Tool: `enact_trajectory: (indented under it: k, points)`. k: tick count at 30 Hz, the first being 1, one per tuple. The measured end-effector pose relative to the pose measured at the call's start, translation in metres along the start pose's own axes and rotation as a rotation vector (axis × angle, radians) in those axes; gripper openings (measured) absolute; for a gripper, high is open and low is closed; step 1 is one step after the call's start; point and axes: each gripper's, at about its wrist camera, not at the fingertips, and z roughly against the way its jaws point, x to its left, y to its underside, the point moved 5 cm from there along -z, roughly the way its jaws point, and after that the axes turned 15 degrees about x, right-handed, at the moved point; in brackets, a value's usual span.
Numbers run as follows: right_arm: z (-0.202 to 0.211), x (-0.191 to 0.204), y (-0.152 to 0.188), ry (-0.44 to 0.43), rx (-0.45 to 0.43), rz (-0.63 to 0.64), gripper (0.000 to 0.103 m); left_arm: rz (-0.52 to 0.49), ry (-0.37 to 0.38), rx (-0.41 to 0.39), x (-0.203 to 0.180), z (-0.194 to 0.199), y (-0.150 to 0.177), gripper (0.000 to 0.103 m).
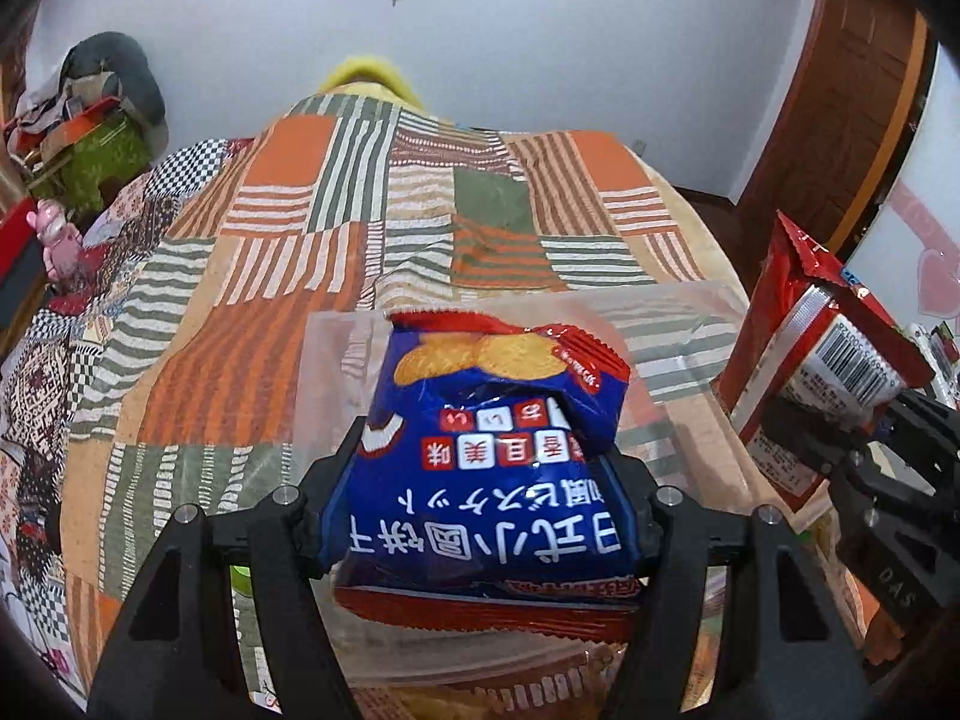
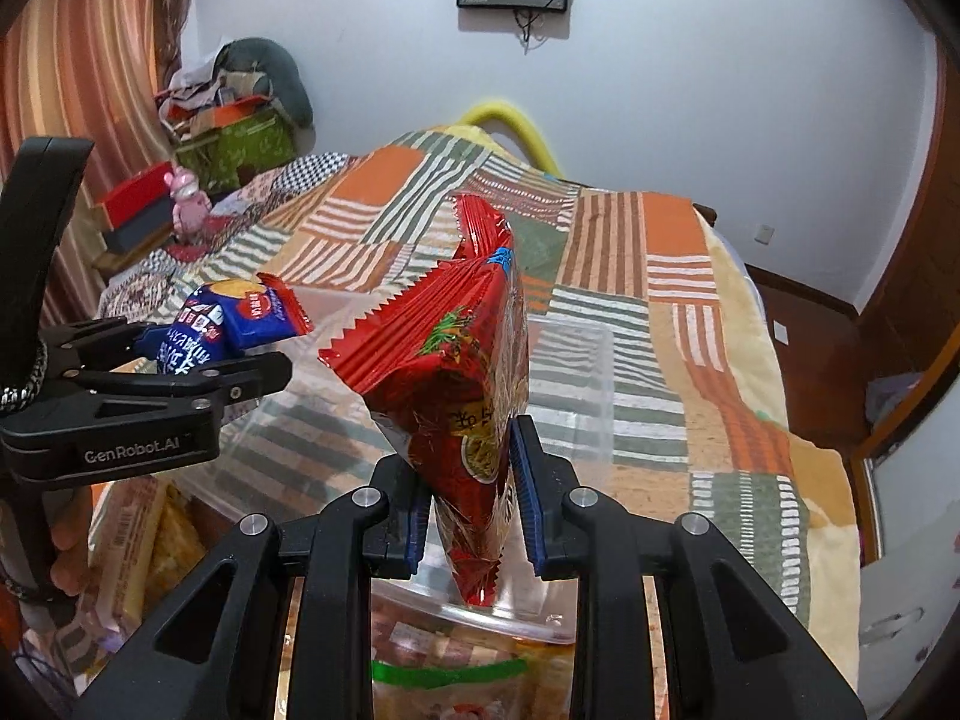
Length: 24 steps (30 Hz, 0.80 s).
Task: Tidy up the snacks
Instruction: 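Carry both bags over the clear box and release them inside, then grasp the wrapped bread roll with the left gripper while the right grasps the cookie bag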
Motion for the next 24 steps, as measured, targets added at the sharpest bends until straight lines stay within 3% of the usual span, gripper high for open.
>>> enact_trajectory:
  k: [4, 6, 8, 24]
  points:
    - [0.003, -0.001, 0.001, -0.007, -0.005, 0.007, 0.027, -0.008, -0.021, -0.007, 0.000, -0.001, 0.001, 0.069]
    - [0.007, -0.003, 0.001, -0.002, -0.018, 0.003, 0.037, -0.022, -0.036, -0.022, -0.002, 0.003, 0.003, 0.077]
    - [0.011, -0.004, 0.002, -0.002, -0.031, 0.002, 0.040, -0.042, -0.042, -0.050, -0.005, 0.011, 0.004, 0.081]
    - [0.070, -0.005, 0.025, -0.029, -0.134, -0.033, 0.048, -0.084, -0.055, -0.176, -0.011, 0.099, 0.040, 0.092]
